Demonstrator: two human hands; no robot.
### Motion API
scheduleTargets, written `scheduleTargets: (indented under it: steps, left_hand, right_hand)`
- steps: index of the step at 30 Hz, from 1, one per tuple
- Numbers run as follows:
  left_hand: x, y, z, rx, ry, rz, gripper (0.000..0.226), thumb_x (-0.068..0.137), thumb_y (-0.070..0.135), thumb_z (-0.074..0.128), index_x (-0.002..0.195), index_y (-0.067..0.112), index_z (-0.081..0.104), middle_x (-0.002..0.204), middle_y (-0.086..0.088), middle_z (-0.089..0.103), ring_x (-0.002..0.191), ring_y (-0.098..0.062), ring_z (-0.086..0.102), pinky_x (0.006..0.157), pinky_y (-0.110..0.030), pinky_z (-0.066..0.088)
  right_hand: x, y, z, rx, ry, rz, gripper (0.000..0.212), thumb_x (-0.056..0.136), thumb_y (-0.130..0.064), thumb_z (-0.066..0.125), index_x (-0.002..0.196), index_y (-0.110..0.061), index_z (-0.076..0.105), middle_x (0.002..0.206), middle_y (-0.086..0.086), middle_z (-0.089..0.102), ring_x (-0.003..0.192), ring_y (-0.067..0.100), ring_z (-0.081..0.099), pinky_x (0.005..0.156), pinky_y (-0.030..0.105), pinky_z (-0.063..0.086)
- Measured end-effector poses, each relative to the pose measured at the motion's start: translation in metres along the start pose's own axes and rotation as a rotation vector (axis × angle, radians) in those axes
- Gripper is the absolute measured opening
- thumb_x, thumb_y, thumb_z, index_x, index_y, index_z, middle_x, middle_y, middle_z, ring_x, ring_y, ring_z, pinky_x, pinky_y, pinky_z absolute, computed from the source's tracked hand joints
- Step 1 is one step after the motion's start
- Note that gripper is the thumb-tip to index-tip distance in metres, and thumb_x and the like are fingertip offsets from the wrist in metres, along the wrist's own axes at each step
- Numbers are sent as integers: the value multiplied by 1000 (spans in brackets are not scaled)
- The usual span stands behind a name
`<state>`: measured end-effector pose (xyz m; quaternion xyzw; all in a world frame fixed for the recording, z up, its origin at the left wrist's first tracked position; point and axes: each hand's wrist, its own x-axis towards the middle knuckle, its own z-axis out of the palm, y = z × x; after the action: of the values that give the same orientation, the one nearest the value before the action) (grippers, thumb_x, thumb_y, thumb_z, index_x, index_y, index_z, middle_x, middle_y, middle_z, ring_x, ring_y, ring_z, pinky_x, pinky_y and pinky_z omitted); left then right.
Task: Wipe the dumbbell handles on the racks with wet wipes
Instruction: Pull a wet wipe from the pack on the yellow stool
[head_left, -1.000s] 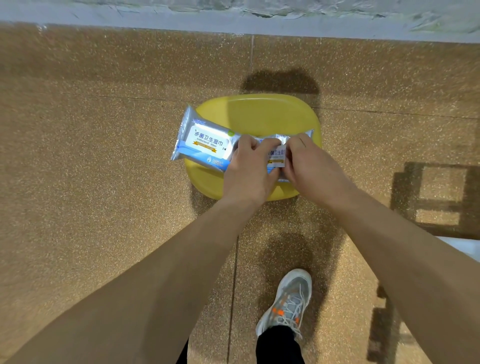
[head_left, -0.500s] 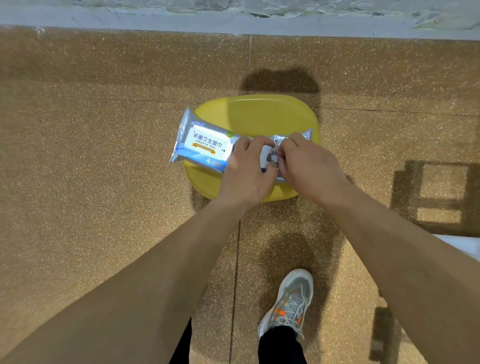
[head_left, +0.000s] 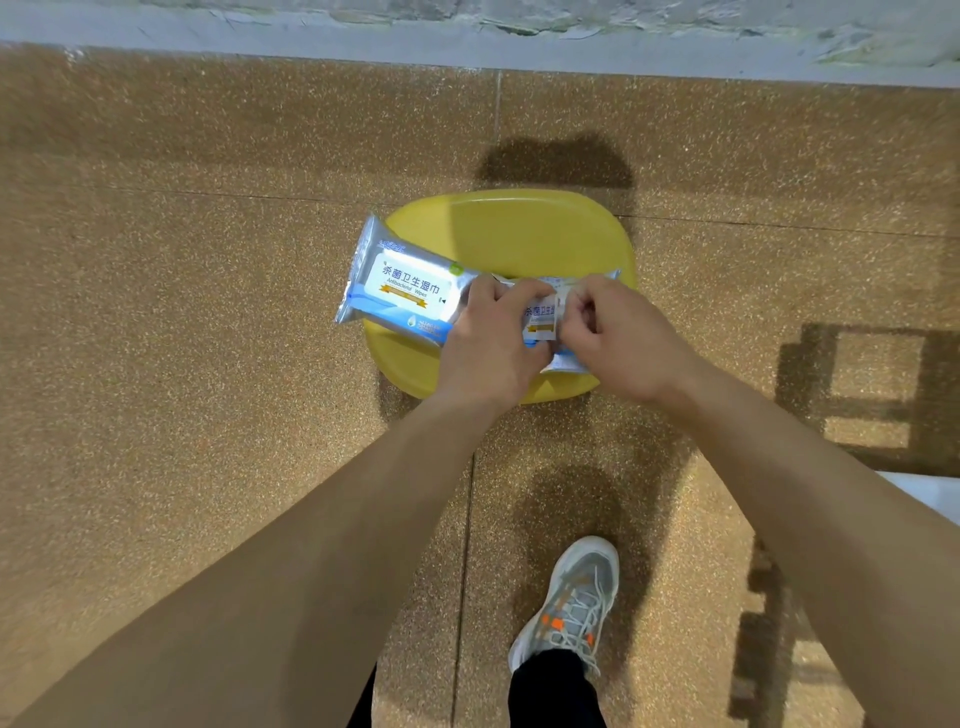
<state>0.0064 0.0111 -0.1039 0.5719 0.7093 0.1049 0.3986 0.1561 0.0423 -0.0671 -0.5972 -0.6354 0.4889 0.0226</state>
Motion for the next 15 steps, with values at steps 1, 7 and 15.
scheduleTargets:
  steps: [1,7,15]
  left_hand:
    - [0,1,0,-4,7,-4,50,82,29,76,128,38,59,109,3,41,102,-18,51,80,-38,53]
    - [-4,6,0,19,25,-13,48,86,26,74,130,35,58,107,4,39,96,-13,42,74,-27,42]
    - [-12,14,3,77,23,-23,53,87,24,73,137,31,54,111,0,39,94,-17,44,78,-34,51]
  right_hand:
    - [-4,-2,-4,83,10,38,18,100,-22,49,84,-15,51,69,-4,48,58,11,40,53,29,36]
    - [-30,8,-17,519,241,251,25,101,-25,45,104,-9,64,103,11,66,83,14,57,67,35,51]
    - [-58,-3,-24,1341,669,407,21,104,-11,46,83,-15,49,62,-10,58,53,3,54,58,23,46]
